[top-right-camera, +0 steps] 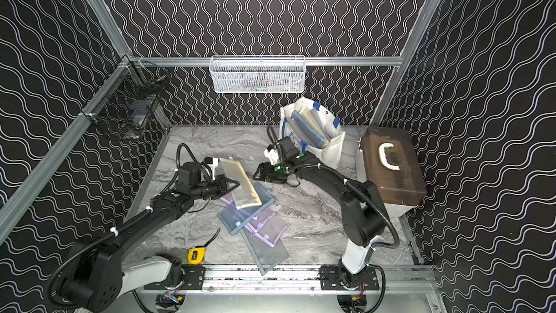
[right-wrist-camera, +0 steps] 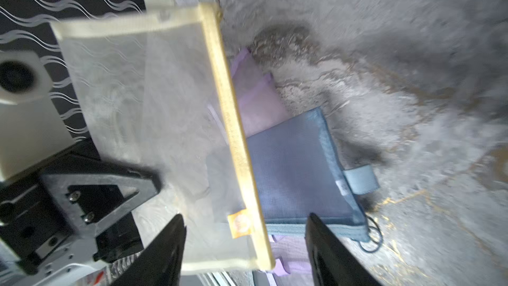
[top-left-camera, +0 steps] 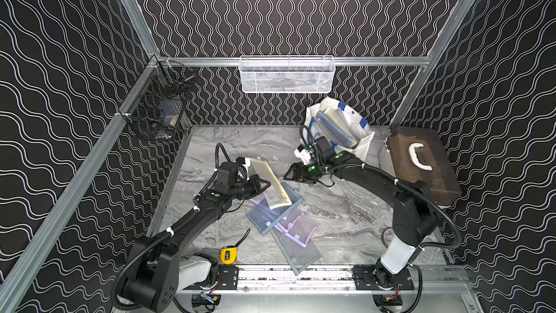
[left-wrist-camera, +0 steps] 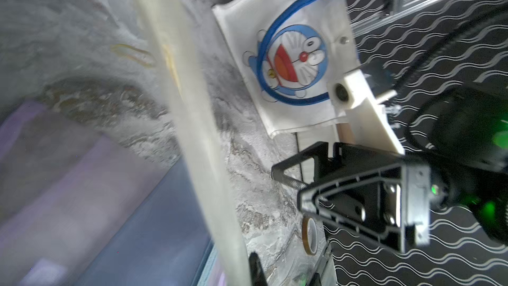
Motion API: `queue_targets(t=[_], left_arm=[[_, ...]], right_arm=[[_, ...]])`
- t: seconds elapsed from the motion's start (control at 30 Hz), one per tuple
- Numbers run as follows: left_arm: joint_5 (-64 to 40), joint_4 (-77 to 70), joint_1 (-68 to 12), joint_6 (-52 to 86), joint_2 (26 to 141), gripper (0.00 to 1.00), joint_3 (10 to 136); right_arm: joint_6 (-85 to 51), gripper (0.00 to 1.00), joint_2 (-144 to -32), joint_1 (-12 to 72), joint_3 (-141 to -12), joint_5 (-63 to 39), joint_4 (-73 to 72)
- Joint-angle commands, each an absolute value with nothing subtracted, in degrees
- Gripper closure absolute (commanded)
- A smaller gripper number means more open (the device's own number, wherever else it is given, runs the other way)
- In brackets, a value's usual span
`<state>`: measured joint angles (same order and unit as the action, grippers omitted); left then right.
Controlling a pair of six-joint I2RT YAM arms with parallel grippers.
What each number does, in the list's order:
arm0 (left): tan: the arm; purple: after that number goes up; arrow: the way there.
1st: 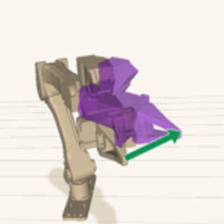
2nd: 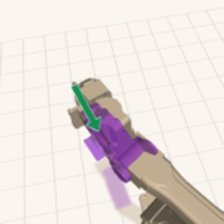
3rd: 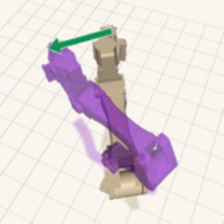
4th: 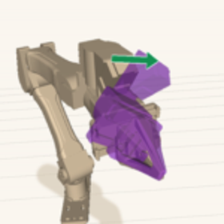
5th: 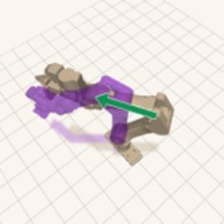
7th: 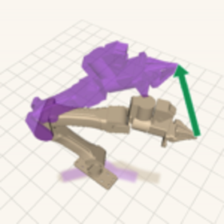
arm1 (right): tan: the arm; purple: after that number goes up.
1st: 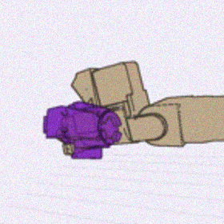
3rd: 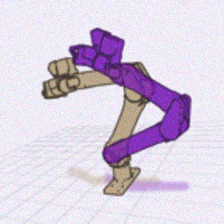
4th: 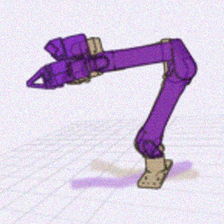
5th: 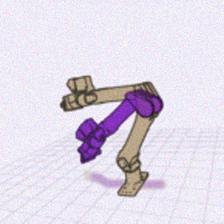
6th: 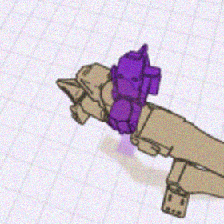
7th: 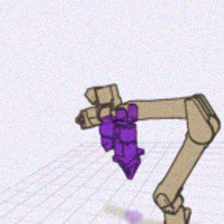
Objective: Put the pencil pouch into the canvas bag
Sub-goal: Pick up the pencil pouch.
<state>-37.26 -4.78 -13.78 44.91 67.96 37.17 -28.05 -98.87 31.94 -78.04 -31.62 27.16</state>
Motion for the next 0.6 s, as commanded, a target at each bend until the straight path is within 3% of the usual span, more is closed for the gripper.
queue_targets(t=[0.0,0.3,0.57], left_arm=[[-40.09,-7.74,-14.19,44.87,66.19,1.00,37.75],[-38.81,-15.32,-21.56,46.40,63.16,1.00,41.63],[-39.40,-21.21,-22.94,48.72,64.07,1.00,40.84]], right_arm=[[-32.74,0.26,-95.82,29.51,-79.19,-38.26,25.80],[-43.24,0.22,-94.62,27.44,-77.22,-49.16,16.20],[-50.91,0.21,-93.34,28.20,-73.44,-57.10,3.35]])
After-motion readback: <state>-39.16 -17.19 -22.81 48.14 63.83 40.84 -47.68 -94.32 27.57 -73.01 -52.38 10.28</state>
